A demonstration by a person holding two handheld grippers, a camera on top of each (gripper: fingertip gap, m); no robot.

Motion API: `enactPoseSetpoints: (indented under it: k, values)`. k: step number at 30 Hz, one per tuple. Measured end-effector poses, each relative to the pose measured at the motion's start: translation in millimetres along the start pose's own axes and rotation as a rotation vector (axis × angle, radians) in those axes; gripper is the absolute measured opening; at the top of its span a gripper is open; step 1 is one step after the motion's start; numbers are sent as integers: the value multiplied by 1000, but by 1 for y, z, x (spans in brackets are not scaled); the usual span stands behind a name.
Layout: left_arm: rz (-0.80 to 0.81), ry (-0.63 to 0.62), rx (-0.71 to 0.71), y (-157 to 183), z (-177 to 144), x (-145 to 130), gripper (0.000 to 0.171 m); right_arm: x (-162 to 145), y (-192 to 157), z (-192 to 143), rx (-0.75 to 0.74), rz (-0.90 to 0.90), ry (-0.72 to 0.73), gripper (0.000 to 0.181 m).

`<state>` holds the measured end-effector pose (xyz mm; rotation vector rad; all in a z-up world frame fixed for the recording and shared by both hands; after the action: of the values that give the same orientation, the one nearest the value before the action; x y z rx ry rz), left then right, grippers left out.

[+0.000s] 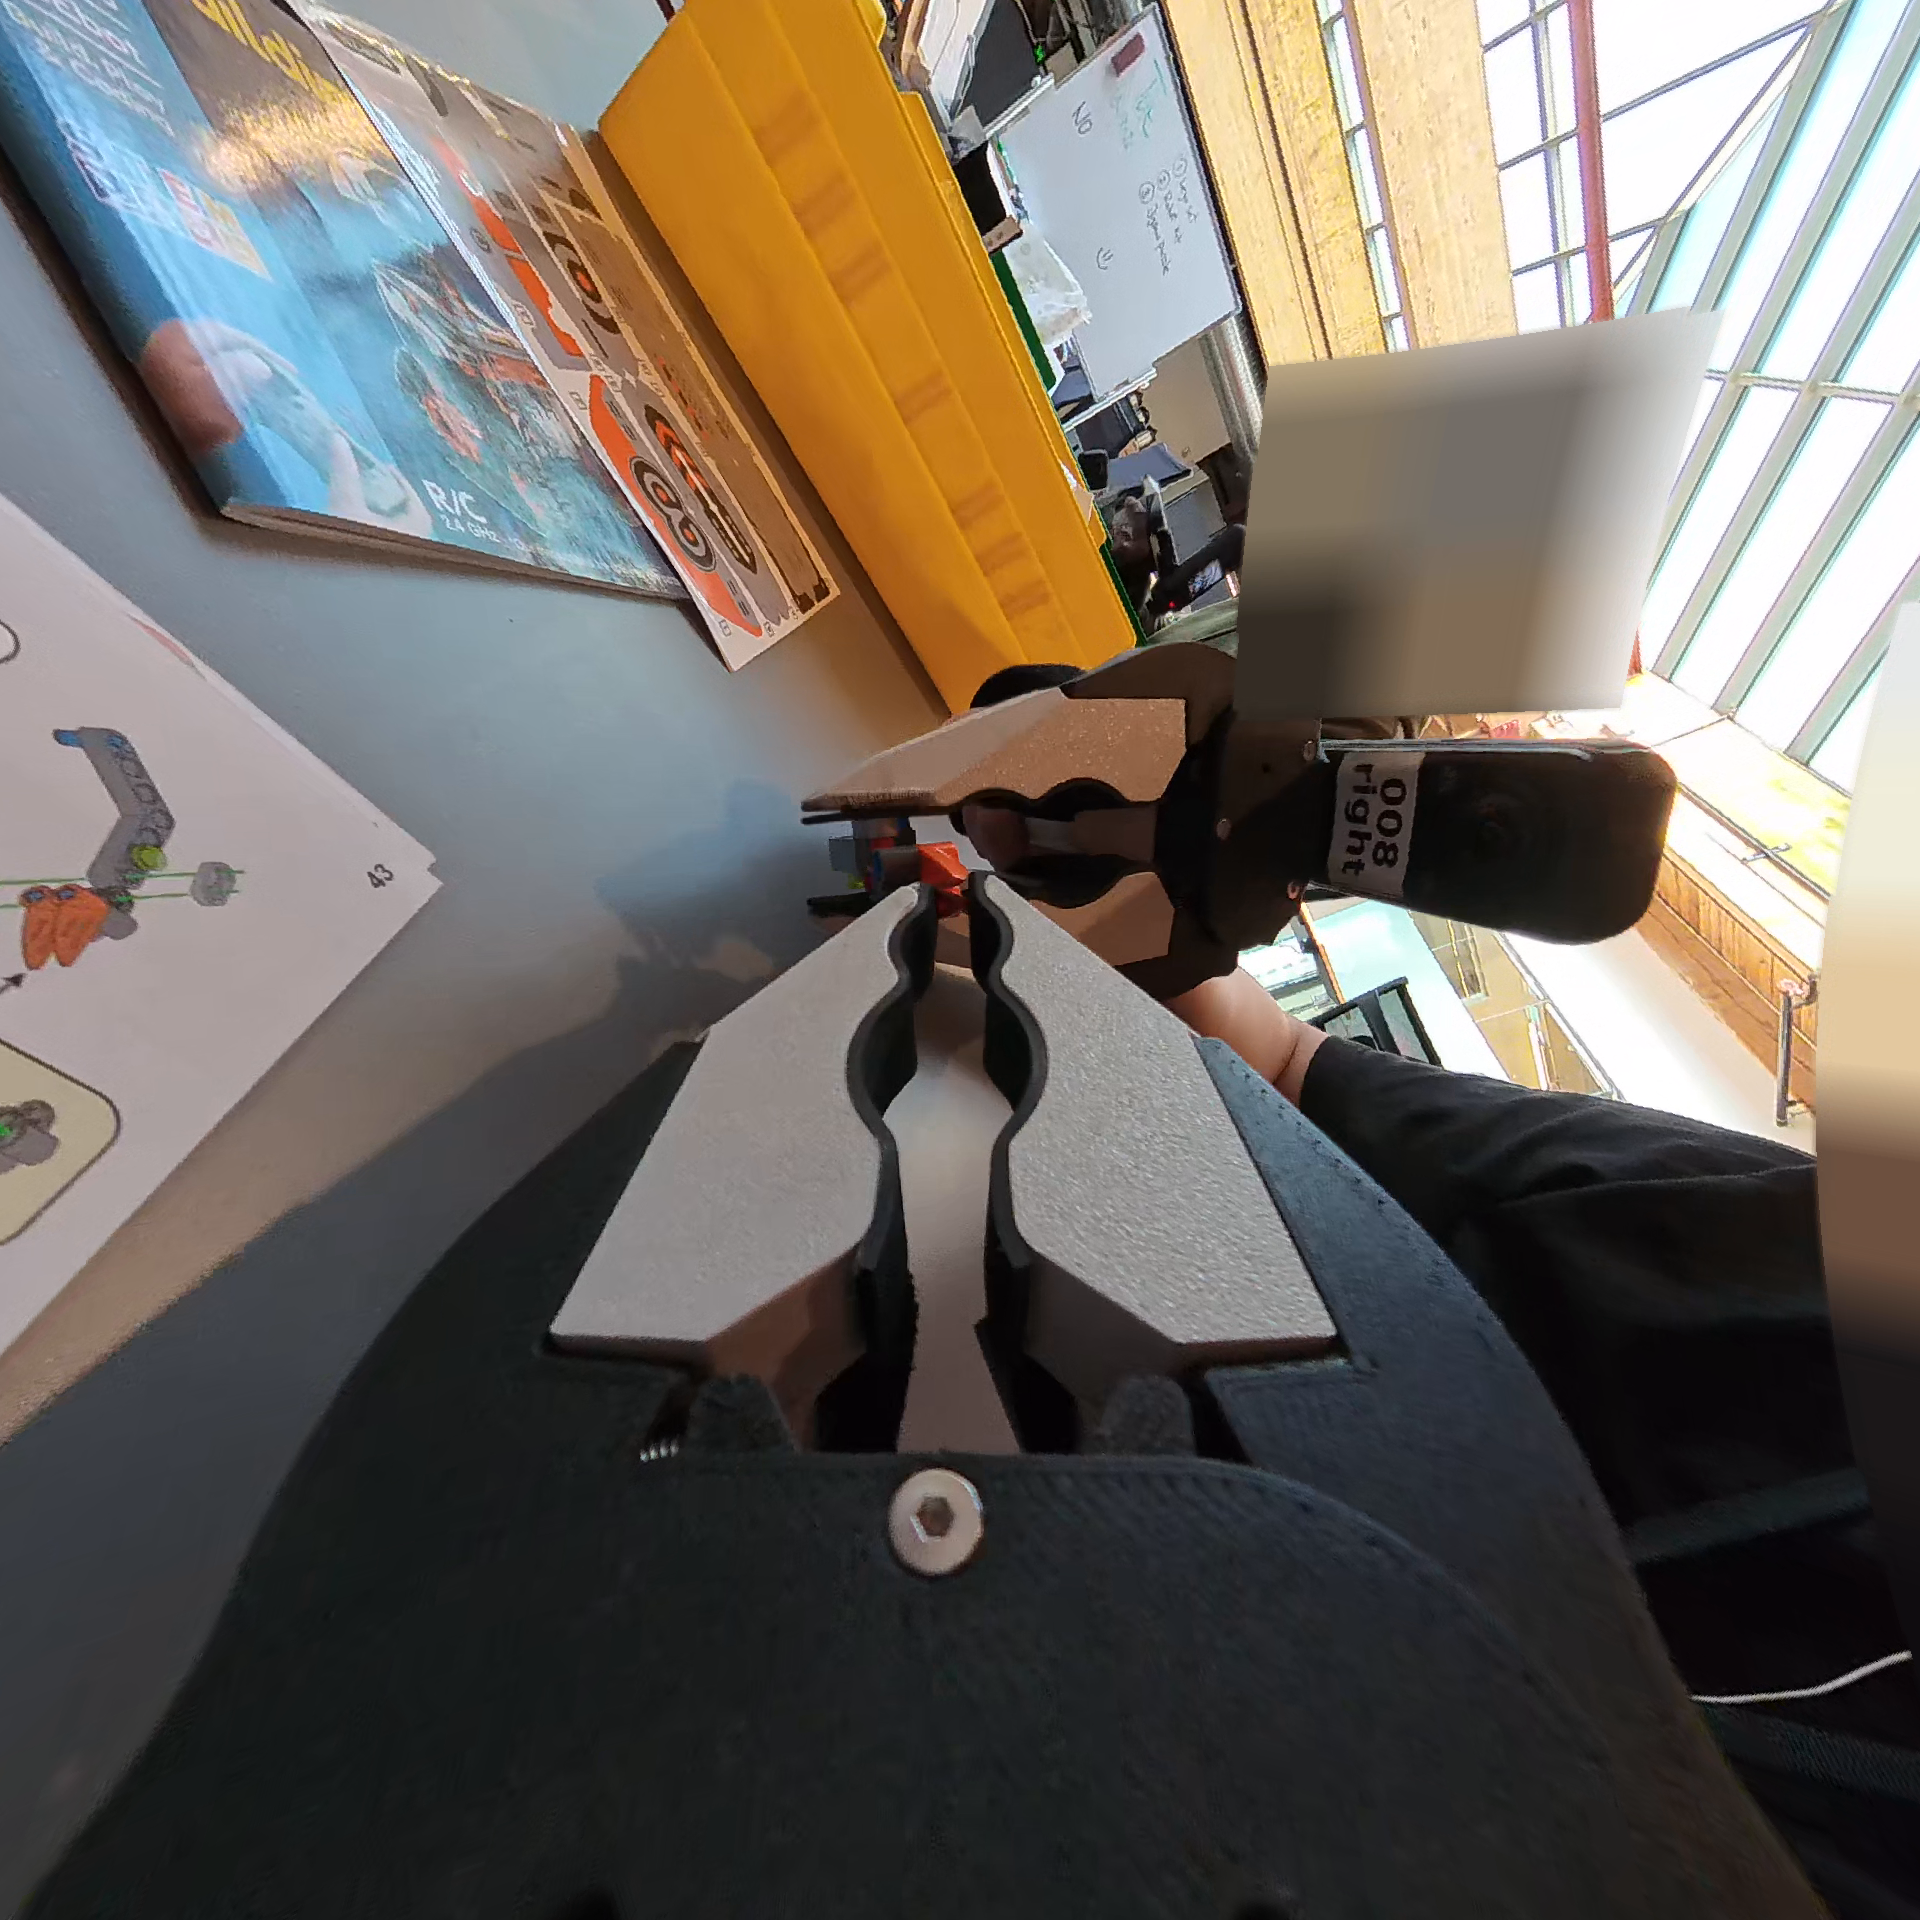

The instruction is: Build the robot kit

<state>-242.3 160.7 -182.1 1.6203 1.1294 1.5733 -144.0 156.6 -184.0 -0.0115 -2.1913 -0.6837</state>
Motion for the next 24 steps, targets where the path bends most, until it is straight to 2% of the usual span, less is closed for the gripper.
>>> enactPoseSetpoints:
  k: [12, 14, 17, 24]
  values:
    - [-36, -8, -15, -1, 0, -2, 3, 0, -1, 0, 11, -22, -15, 16]
    - [-51, 14, -39, 0, -2, 0, 4, 3, 2, -1, -6, 28, 28, 17]
    - [-89, 52, -75, 1, -8, 5, 3, 6, 5, -1, 64, 149, 105, 17]
    - [-122, 51, -65, -5, -6, 2, 3, 0, 3, 0, 129, 206, 92, 17]
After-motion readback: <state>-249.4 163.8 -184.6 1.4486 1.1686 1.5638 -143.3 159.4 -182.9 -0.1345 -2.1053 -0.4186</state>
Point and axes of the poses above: each gripper's, where its closed fingertips meet, z out along the fingers, x out of its top, y = z × x across the jaws, the point moved 6 cm from there along -z, back along the fingers, and after that the axes turned 2 degrees about -z, right-handed, at the moved point
